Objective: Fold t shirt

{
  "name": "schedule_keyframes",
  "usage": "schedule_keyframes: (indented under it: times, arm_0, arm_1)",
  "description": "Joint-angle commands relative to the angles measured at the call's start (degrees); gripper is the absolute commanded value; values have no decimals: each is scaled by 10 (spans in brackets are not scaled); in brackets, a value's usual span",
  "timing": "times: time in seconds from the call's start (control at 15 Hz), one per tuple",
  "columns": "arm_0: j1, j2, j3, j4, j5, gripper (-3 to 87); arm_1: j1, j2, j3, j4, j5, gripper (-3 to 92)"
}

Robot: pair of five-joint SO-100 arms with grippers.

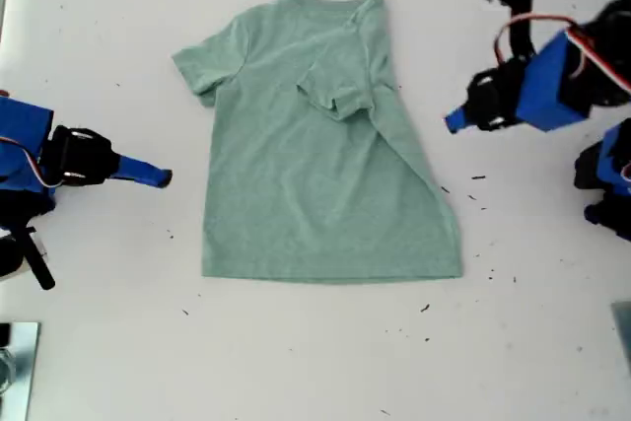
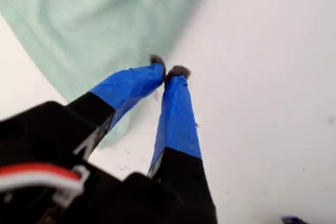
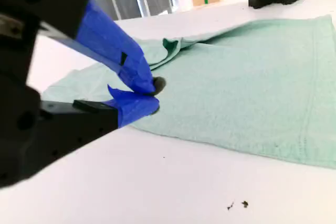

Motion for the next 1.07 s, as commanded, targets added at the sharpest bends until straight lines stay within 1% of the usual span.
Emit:
schedule_keyframes:
  times: [0.0,0.13,0.2,0.27,0.4,0.47,0.53,0.6,0.67,0.73,0.8,0.87,0.93,1.0]
  arm_0:
    - [-16,-2,8,-13,-3,-1]
    - [-24,-19,10,-16,-15,-1]
    - [-25,-22,10,-16,-23,-1]
    - [-26,-27,11,-18,-31,-1]
    - [-33,-14,-2,-13,-49,-1]
    - [-40,-27,-43,-11,-59,-2]
    - [-54,-115,-127,-1,-67,-2]
    - [-76,-268,-240,13,-53,-2]
    - [-115,-425,-375,67,-19,-2]
    - [-172,-544,-505,128,37,-2]
    - [-238,-633,-611,177,101,-2]
    - [-300,-699,-686,203,161,-2]
    - [-350,-745,-727,209,202,5]
    - [-381,-791,-751,217,223,189]
  arm_1:
    - [7,294,271,-4,33,25]
    - [-2,457,367,28,48,25]
    - [-3,519,403,58,60,25]
    - [3,530,416,74,59,25]
    - [9,535,417,71,54,25]
    - [9,535,418,71,55,25]
    - [8,535,418,71,57,25]
    - [7,535,418,71,59,25]
    - [7,535,418,71,59,25]
    - [7,535,418,71,59,25]
    - [7,535,419,70,60,25]
    - [6,535,419,70,61,25]
    - [4,535,419,70,64,25]
    - [2,535,419,70,67,25]
